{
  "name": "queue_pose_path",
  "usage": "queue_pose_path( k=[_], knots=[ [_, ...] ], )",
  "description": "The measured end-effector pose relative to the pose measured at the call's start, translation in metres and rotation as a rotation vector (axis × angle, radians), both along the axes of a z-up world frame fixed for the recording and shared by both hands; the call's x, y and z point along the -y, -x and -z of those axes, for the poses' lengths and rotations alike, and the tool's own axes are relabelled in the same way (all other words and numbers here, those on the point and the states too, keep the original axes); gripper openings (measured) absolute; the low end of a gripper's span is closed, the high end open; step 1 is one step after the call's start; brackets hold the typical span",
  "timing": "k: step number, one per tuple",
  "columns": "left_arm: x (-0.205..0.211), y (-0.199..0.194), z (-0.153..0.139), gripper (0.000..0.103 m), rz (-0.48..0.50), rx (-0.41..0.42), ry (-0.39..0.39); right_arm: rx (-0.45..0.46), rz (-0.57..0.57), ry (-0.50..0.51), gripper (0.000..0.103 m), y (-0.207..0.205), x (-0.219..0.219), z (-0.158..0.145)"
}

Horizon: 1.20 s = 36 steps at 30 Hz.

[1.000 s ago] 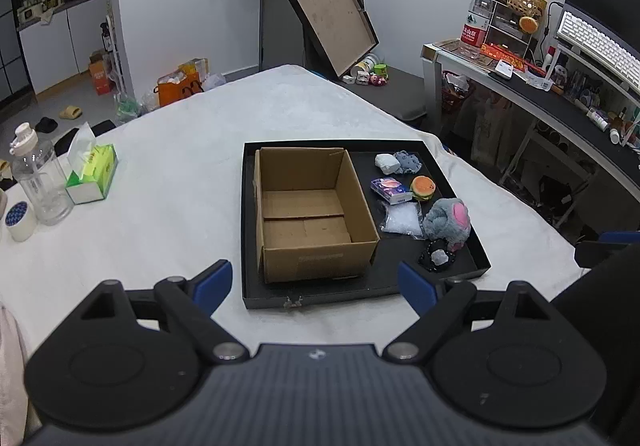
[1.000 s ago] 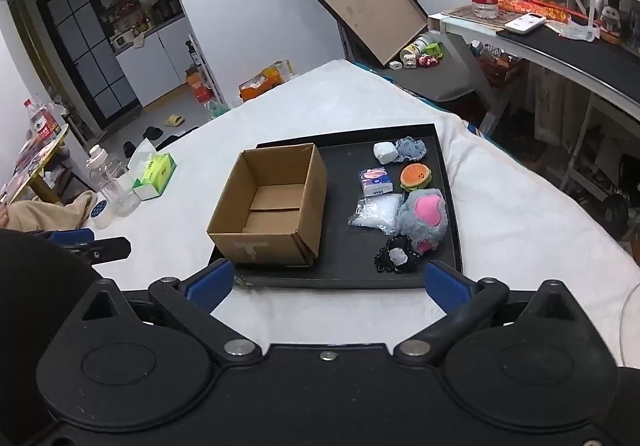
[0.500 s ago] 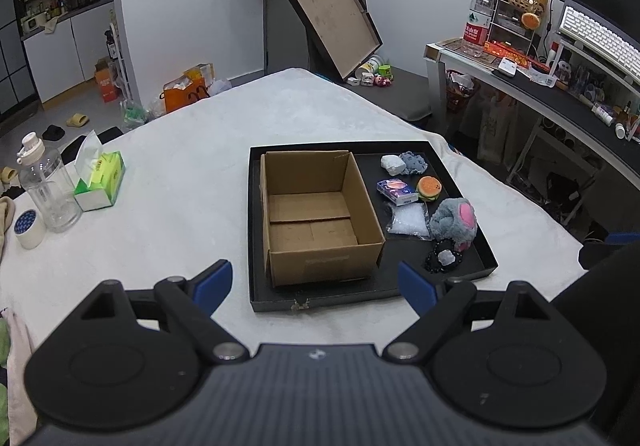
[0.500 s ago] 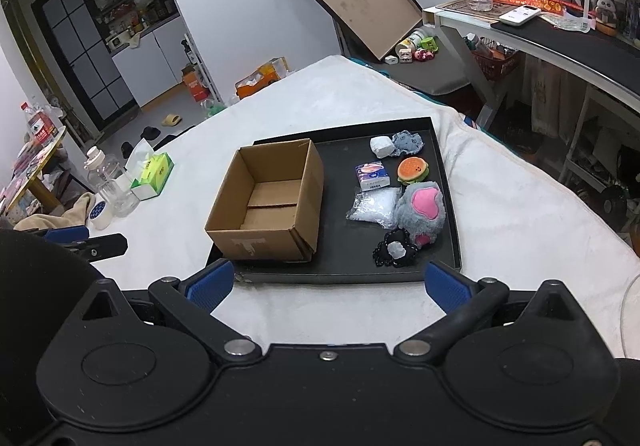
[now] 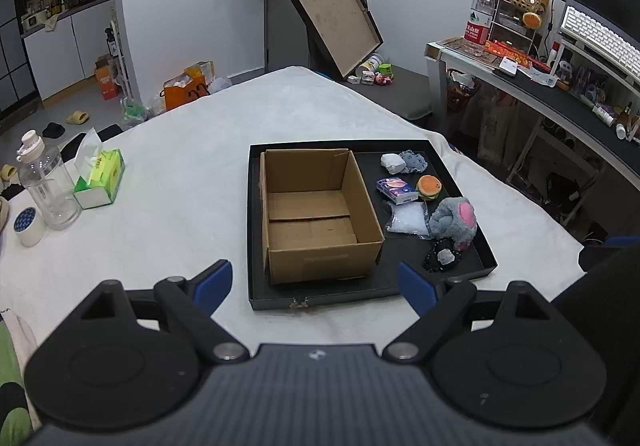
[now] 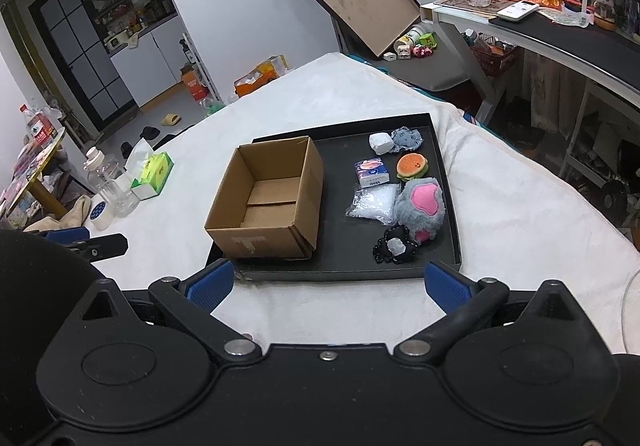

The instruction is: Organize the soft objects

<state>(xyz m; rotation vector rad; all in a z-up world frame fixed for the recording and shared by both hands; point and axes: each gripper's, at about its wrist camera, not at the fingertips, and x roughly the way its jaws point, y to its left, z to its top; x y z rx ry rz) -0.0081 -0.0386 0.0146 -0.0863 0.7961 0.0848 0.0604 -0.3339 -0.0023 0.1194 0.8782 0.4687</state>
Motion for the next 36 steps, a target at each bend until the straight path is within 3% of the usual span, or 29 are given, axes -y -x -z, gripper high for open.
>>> queue_pose_path(
  k=[36],
  knots=[
    [0.0032, -0.0021, -0.0005, 0.089, 0.009, -0.002, 0.012, -0.011, -0.001, -0.003, 0.103, -0.0006, -0.0006, 0.0007]
  ],
)
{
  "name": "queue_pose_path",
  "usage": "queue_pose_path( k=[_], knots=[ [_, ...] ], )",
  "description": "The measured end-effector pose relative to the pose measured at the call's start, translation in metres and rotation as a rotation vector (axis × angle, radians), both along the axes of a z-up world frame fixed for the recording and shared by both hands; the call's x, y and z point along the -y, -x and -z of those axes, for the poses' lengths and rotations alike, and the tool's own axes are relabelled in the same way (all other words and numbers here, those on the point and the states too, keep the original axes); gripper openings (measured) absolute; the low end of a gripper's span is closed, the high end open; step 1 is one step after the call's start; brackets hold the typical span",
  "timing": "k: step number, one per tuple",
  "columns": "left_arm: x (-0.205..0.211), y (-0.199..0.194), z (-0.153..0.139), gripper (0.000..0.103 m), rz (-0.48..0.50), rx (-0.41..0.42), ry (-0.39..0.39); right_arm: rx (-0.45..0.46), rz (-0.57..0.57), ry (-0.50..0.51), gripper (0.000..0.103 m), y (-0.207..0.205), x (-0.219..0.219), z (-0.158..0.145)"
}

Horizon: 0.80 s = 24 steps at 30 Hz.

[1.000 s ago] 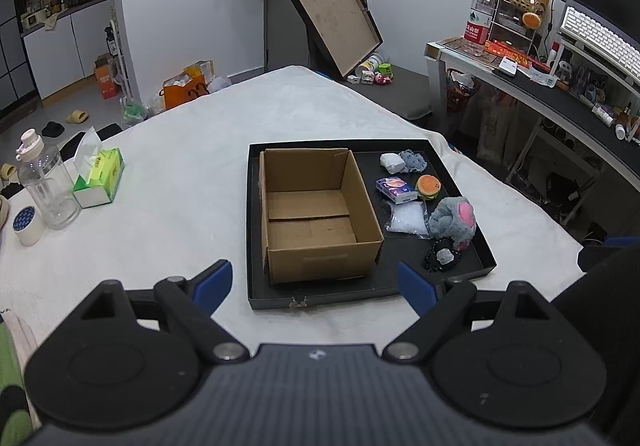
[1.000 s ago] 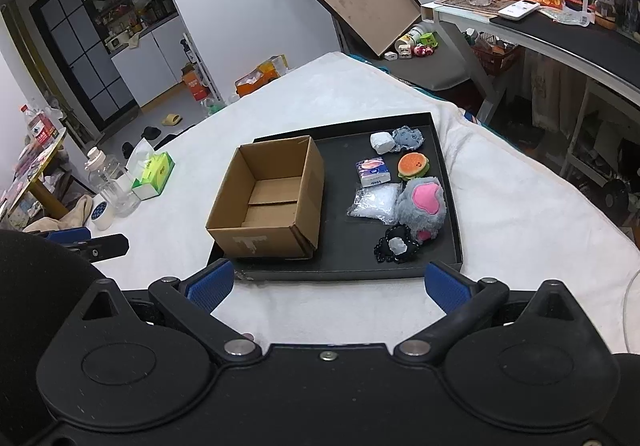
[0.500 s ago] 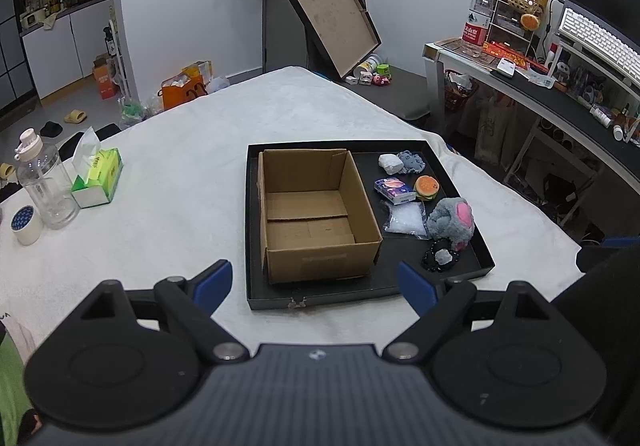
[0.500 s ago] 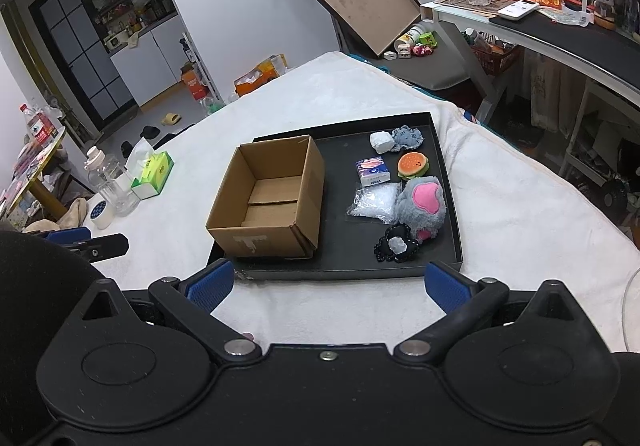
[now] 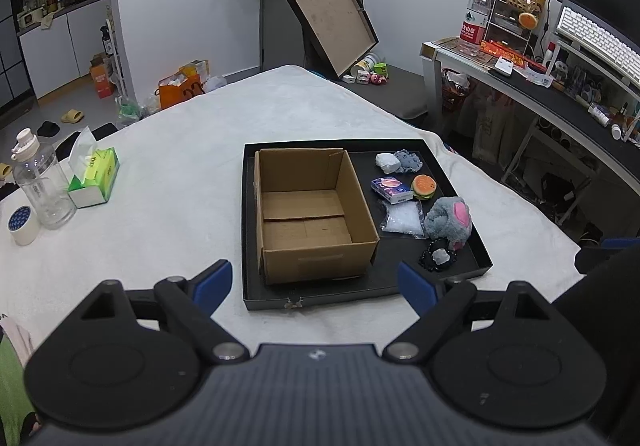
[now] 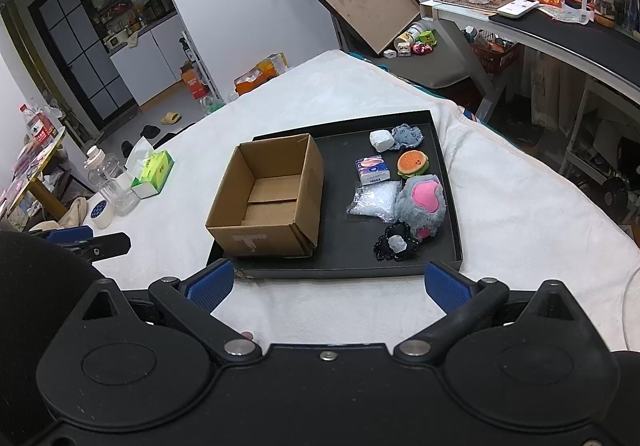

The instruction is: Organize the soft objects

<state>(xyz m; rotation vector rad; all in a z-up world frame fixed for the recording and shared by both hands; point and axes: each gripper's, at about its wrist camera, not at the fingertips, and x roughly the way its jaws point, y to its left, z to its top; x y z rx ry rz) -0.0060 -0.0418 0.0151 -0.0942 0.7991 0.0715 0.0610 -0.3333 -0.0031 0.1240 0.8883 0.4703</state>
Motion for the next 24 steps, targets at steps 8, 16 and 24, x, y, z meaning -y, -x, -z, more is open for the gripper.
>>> queue_pose_path(
  k=[8, 16, 24],
  knots=[
    [0.002, -0.001, 0.002, 0.089, 0.008, -0.001, 0.008, 0.0, -0.002, 0.007, 0.103, 0.0, 0.0, 0.0],
    [0.006, -0.01, 0.001, 0.089, 0.044, 0.006, 0.01, -0.003, -0.01, 0.007, 0.103, -0.002, -0.001, 0.001],
    [-0.002, -0.018, -0.002, 0.089, 0.066, 0.021, 0.036, -0.001, -0.005, 0.012, 0.103, -0.013, 0.003, -0.001]
  ],
)
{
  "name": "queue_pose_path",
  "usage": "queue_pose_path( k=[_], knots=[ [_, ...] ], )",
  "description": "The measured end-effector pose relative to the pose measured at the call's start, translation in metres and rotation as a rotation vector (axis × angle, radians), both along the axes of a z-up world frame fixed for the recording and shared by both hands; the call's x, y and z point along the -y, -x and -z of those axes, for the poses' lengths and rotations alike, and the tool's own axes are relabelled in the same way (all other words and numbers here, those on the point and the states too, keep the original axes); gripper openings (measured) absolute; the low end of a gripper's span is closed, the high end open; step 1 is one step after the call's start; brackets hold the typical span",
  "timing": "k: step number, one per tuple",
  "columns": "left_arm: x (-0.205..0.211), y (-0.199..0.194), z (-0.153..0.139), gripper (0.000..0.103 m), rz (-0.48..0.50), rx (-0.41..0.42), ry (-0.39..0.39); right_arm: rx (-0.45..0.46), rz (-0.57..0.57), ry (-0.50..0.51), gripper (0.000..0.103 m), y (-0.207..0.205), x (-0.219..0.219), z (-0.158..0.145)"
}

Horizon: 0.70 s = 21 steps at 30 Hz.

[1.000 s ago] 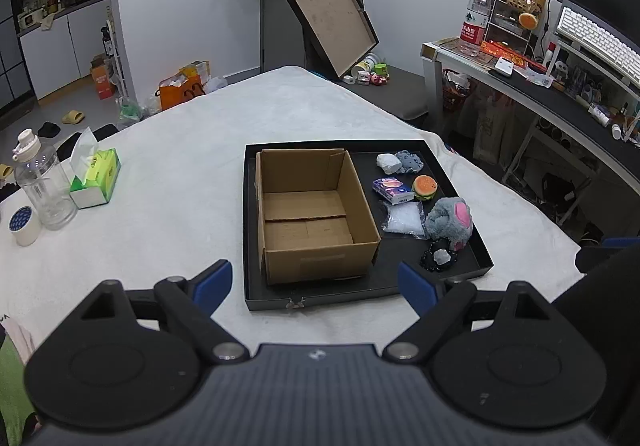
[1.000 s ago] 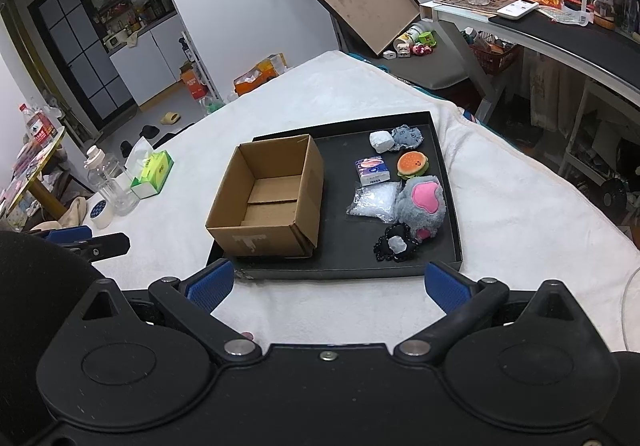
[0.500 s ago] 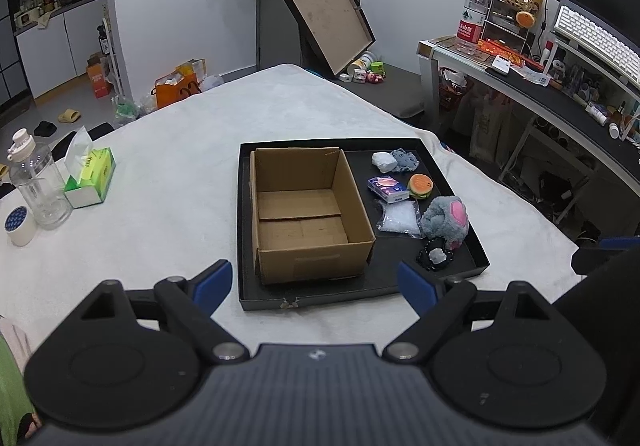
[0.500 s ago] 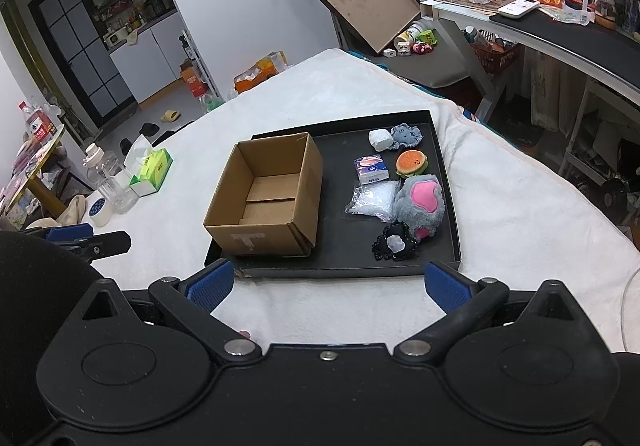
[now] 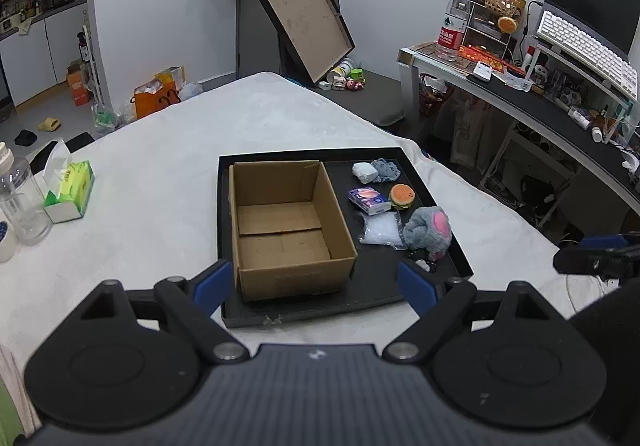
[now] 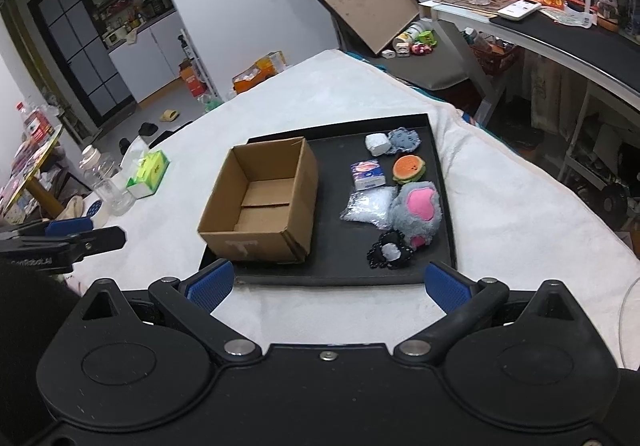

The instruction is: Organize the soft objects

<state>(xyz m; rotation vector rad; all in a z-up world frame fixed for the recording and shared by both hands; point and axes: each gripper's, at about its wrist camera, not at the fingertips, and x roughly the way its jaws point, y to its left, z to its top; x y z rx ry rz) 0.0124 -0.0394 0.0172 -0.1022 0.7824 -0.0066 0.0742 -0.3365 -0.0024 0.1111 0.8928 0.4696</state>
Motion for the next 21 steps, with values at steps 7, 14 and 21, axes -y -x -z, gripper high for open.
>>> queue_pose_path(
  k=[7, 14, 21],
  knots=[
    [-0.016, -0.017, 0.007, 0.089, -0.039, -0.021, 0.016, -0.024, 0.029, 0.004, 0.103, -0.021, 0.004, 0.008],
    [-0.026, -0.037, 0.018, 0.089, -0.058, -0.075, 0.019, -0.072, 0.039, 0.013, 0.103, -0.043, 0.005, 0.019],
    [-0.032, -0.053, 0.039, 0.089, -0.063, -0.113, 0.035, -0.13, 0.042, 0.023, 0.103, -0.064, 0.002, 0.038]
  ],
)
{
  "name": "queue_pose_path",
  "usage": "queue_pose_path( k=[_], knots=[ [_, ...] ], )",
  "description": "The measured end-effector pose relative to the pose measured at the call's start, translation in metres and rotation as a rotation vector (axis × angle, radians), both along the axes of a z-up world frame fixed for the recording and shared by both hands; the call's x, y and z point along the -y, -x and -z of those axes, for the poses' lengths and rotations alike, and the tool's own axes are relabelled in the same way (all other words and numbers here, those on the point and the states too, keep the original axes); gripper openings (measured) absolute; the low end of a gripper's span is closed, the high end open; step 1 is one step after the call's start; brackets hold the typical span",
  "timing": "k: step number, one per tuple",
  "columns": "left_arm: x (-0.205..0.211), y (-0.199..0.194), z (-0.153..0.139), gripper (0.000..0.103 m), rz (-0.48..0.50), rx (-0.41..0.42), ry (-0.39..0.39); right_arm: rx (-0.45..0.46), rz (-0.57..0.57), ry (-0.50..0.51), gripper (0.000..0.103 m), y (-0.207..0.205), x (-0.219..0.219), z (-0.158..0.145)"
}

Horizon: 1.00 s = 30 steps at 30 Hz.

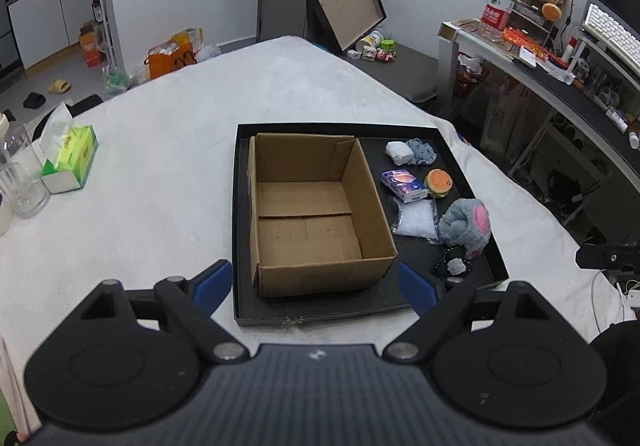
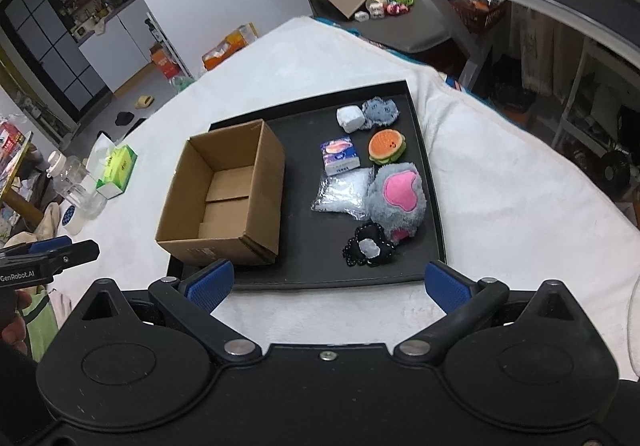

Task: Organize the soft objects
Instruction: 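Reach the right gripper to the black scrunchie and grasp it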

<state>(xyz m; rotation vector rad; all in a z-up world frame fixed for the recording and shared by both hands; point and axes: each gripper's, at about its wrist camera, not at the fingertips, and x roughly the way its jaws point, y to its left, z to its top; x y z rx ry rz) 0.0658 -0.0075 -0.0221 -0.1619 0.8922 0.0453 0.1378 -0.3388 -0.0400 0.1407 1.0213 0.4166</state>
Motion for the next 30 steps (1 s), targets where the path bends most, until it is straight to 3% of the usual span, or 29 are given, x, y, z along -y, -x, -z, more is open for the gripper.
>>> queue_pose_path(
  k=[8, 18, 24, 30],
  knots=[
    [-0.015, -0.02, 0.024, 0.088, -0.02, -0.044, 0.042, -0.062, 0.0, 0.025, 0.103, -0.024, -0.005, 0.024],
    [-0.031, -0.05, 0.056, 0.085, -0.044, -0.07, 0.03, -0.116, -0.005, 0.07, 0.103, -0.052, -0.022, 0.054],
    [-0.043, -0.068, 0.078, 0.079, -0.07, -0.094, 0.051, -0.152, -0.014, 0.078, 0.102, -0.065, -0.031, 0.073],
    [-0.053, -0.084, 0.099, 0.066, -0.108, -0.131, 0.061, -0.161, -0.002, 0.087, 0.101, -0.081, -0.038, 0.087]
  ],
)
